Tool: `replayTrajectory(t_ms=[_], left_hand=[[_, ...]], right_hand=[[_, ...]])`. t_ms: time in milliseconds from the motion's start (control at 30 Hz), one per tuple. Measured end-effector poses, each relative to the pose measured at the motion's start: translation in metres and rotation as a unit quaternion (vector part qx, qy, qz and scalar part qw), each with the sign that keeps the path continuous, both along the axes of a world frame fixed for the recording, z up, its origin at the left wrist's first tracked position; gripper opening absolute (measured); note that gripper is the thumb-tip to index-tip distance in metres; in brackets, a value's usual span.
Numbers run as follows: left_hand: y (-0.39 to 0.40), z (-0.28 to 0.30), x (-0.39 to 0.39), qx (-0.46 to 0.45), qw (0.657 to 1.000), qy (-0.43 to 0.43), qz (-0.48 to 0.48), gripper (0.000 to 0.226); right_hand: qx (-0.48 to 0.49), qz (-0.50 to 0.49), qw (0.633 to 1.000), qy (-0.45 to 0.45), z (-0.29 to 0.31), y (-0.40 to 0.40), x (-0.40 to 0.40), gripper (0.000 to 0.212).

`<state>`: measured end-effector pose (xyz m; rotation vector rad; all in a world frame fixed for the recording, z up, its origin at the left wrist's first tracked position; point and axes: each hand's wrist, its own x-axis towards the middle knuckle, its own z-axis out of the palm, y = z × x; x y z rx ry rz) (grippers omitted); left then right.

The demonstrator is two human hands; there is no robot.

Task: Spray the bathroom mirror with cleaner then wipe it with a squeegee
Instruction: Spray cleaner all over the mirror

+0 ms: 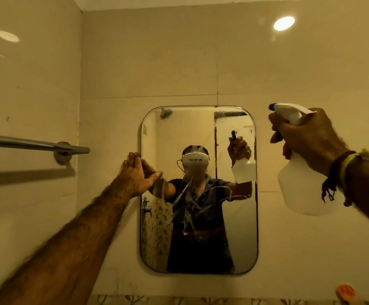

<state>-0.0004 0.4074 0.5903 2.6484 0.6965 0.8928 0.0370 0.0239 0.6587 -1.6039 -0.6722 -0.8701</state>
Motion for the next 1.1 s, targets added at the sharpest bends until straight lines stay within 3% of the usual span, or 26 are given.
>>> replayTrajectory(t_ms=[200, 467, 700, 933, 1100], left_hand=[[0.004, -0.010, -0.003, 0.005, 1.000, 0.002, -0.018, 0.106], [0.007, -0.015, 0.001, 0.011, 1.000, 0.018, -0.010, 0.107], [0.014, -0.017, 0.001, 0.026, 0.999, 0.031, -0.003, 0.104], [0.005, -0.011, -0.001, 0.017, 0.999, 0.040, 0.007, 0.106], [-0.001, -0.006, -0.002, -0.017, 0.999, 0.033, 0.017, 0.104]], right_hand=[[-0.013, -0.007, 1.000, 0.003, -0.016, 0.010, -0.001, 0.050], [-0.045, 0.101, 0.994, 0.018, -0.019, 0.079, -0.024, 0.037], [-0.058, 0.132, 0.990, -0.007, -0.034, 0.118, -0.039, 0.042], [-0.101, 0.124, 0.987, -0.019, -0.055, 0.128, -0.047, 0.036], [-0.064, 0.101, 0.993, 0.022, -0.057, 0.102, -0.027, 0.038]])
